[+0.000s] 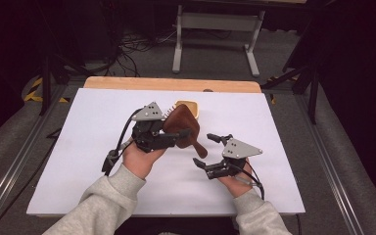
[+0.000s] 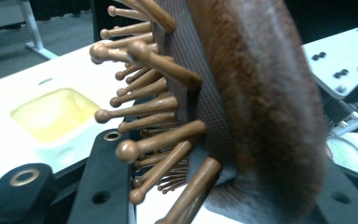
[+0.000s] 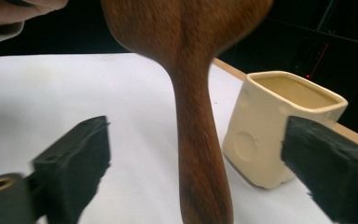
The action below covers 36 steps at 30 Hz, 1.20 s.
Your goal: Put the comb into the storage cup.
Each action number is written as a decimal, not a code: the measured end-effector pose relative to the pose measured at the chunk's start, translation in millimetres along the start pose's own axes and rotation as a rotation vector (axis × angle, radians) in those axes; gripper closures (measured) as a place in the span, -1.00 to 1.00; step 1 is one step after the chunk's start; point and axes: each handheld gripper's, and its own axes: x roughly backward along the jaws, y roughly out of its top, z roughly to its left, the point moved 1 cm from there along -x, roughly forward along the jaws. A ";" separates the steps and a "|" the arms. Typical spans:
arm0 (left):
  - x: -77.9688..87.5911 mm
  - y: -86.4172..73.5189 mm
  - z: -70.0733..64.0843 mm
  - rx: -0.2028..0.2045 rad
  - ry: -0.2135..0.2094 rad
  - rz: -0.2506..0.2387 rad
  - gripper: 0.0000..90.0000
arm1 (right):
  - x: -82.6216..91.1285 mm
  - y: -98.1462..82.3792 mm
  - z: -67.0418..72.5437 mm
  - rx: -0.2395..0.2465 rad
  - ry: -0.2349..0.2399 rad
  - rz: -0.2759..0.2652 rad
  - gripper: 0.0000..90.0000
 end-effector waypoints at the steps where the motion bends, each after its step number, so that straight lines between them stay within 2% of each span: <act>1: 0.7 2.0 -0.1 0.001 0.000 -0.001 0.28 | 0.7 -0.3 -1.6 -0.009 -0.002 -0.001 -0.93; 11: 10.3 26.5 2.5 -0.040 0.017 0.002 0.28 | 7.1 -0.6 -6.7 -0.030 0.002 -0.004 -1.00; 17: 14.8 41.1 7.7 -0.054 0.045 -0.002 0.28 | 12.0 -0.8 -8.7 -0.034 -0.011 -0.007 -1.00; 30: 19.1 60.5 21.4 -0.047 0.097 -0.014 0.27 | 19.2 -4.6 -17.3 -0.066 -0.026 -0.014 -1.00; 36: 19.7 67.1 27.6 -0.047 0.123 -0.012 0.27 | 20.0 -6.2 -19.2 -0.075 -0.016 -0.016 -1.00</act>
